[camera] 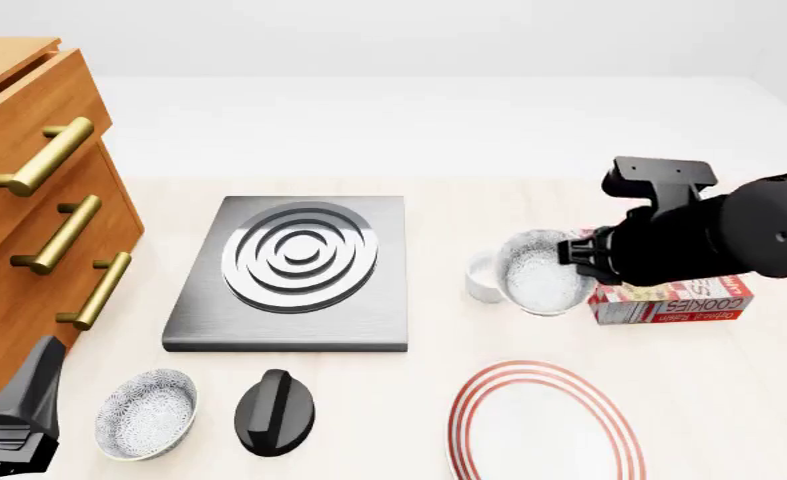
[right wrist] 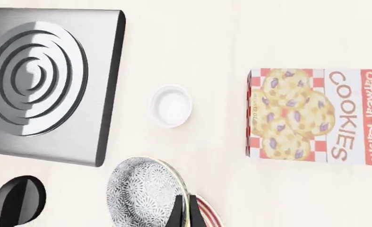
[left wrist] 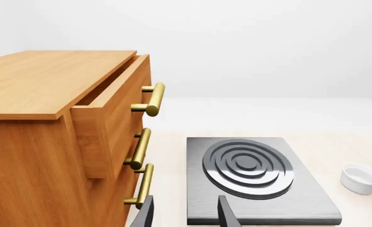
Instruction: Pick the akita bowl between the plate and the ramekin and place it on the plate.
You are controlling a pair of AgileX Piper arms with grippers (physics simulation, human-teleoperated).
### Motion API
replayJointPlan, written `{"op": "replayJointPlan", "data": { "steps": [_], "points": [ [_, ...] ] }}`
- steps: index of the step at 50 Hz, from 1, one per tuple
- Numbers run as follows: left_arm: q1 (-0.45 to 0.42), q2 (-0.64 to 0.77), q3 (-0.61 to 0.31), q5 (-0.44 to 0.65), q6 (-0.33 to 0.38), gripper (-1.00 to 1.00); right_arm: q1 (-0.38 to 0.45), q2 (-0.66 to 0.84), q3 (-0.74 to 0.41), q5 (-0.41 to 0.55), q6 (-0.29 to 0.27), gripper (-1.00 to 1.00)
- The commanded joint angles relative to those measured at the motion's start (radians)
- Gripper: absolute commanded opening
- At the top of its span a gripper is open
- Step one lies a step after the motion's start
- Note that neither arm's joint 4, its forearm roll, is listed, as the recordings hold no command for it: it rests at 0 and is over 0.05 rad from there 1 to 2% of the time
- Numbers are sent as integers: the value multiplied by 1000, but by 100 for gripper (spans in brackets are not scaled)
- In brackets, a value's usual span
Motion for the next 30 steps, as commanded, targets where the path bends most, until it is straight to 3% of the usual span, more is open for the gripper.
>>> {"op": "replayJointPlan", "data": {
  "steps": [1, 4, 6, 8, 15, 18, 19, 30],
  "points": [
    [0, 0, 0, 0, 0, 100, 11, -161, 64, 72, -28, -100],
    [0, 0, 0, 0, 0, 100, 82, -173, 96, 75, 18, -100],
    [0, 0, 0, 0, 0, 100, 58, -198, 119, 77, -19, -100],
    [0, 0, 0, 0, 0, 100, 87, -183, 130, 66, -2, -100],
    [0, 0, 0, 0, 0, 100, 103, -236, 197, 68, -19, -100],
    [0, 0, 0, 0, 0, 100, 112, -234, 219, 56, -10, -100],
    [0, 0, 0, 0, 0, 100, 136, -218, 234, 41, 18, -100],
    [0, 0, 0, 0, 0, 100, 183, -196, 304, -38, 39, -100]
  ]
}}
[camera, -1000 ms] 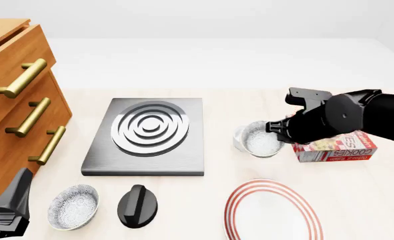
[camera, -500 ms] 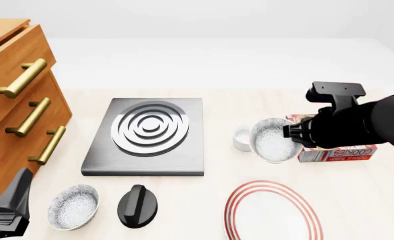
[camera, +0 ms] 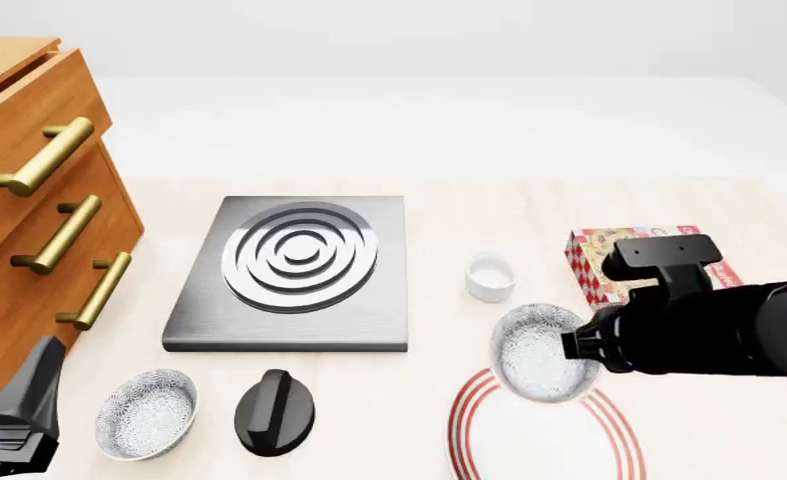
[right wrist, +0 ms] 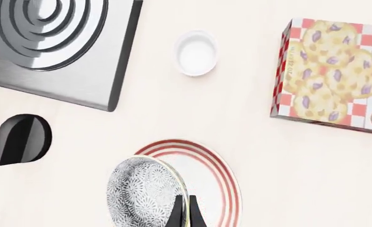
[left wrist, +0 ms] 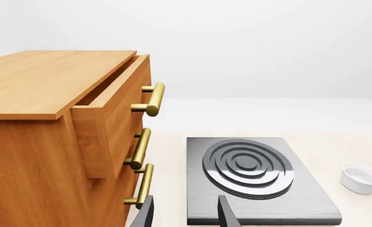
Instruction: Pick the akita bowl between the plate and the ramekin and place it on the plate.
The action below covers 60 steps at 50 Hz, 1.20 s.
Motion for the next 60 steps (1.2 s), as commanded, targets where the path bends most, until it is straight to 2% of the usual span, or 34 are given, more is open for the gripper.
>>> {"op": "replayJointPlan", "data": {
  "steps": [1, 8, 11, 15, 18, 24, 25, 29, 31, 54, 58, 60],
  "points": [
    [0, 0, 0, 0, 0, 100, 65, 5, 75, -61, 40, -100],
    [0, 0, 0, 0, 0, 100, 102, 9, 118, -98, 69, -100],
    [0, 0, 0, 0, 0, 100, 85, 9, 141, -119, 56, -100],
    [0, 0, 0, 0, 0, 100, 96, 21, 165, -149, 78, -100],
    [0, 0, 0, 0, 0, 100, 74, 15, 183, -160, 63, -100],
    [0, 0, 0, 0, 0, 100, 66, 23, 203, -179, 67, -100],
    [0, 0, 0, 0, 0, 100, 31, 6, 208, -174, 21, -100],
    [0, 0, 0, 0, 0, 100, 39, 25, 216, -192, 39, -100],
    [0, 0, 0, 0, 0, 100, 13, 22, 218, -192, 14, -100],
    [0, 0, 0, 0, 0, 100, -16, 109, 247, -262, 13, -100],
    [0, 0, 0, 0, 0, 100, -4, 105, 243, -251, 9, -100],
    [0, 0, 0, 0, 0, 100, -31, 83, 232, -230, -1, -100]
  ]
}}
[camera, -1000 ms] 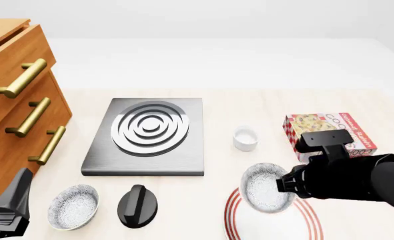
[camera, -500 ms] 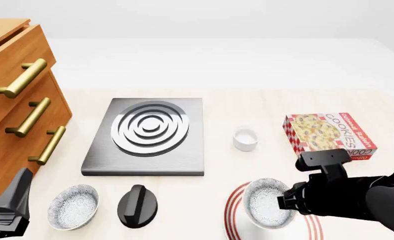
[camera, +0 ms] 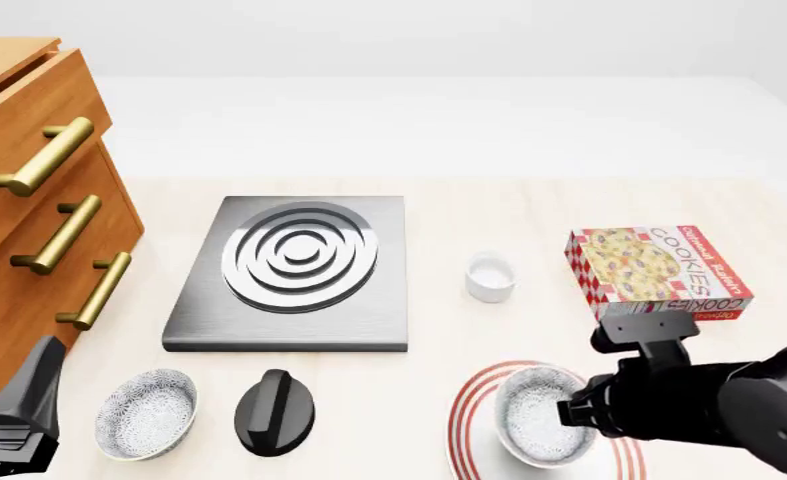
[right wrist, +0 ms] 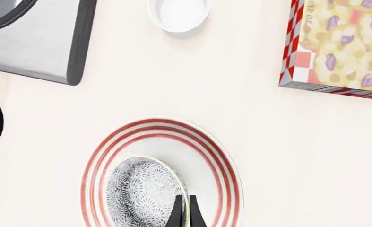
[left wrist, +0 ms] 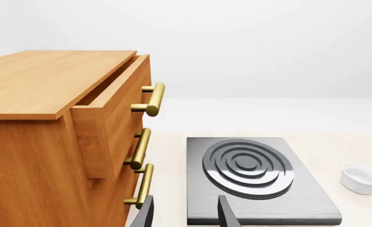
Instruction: Pick the akita bowl between the plate and the ramekin and place it on the plate.
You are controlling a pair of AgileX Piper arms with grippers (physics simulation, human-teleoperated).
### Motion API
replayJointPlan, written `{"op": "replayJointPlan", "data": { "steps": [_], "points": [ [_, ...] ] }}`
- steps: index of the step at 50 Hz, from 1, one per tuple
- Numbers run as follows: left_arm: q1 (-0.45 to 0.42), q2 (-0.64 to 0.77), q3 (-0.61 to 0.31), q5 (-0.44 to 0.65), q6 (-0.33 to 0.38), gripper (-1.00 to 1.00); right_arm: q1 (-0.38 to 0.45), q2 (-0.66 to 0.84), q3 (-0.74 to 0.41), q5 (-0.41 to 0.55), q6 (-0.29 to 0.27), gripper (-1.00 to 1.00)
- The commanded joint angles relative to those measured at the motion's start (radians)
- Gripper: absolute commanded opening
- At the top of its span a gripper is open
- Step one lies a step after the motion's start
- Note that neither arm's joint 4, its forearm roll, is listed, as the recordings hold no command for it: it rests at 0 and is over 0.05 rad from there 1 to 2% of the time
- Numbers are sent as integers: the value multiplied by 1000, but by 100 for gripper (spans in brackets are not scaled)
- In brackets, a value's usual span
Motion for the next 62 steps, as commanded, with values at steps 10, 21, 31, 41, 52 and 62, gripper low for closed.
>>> {"op": "replayJointPlan", "data": {
  "steps": [10, 21, 31, 41, 52, 62],
  "points": [
    [0, 0, 0, 0, 0, 100, -28, -14, -14, 25, -37, -100],
    [0, 0, 0, 0, 0, 100, -111, -150, -68, 159, -119, 100],
    [0, 0, 0, 0, 0, 100, -197, -385, -270, 434, -157, 100],
    [0, 0, 0, 0, 0, 100, -162, -597, -628, 647, -230, 100],
    [0, 0, 0, 0, 0, 100, 18, -793, -939, 579, -200, 100],
    [0, 0, 0, 0, 0, 100, -11, -896, -1168, 556, -256, 100]
  ]
}}
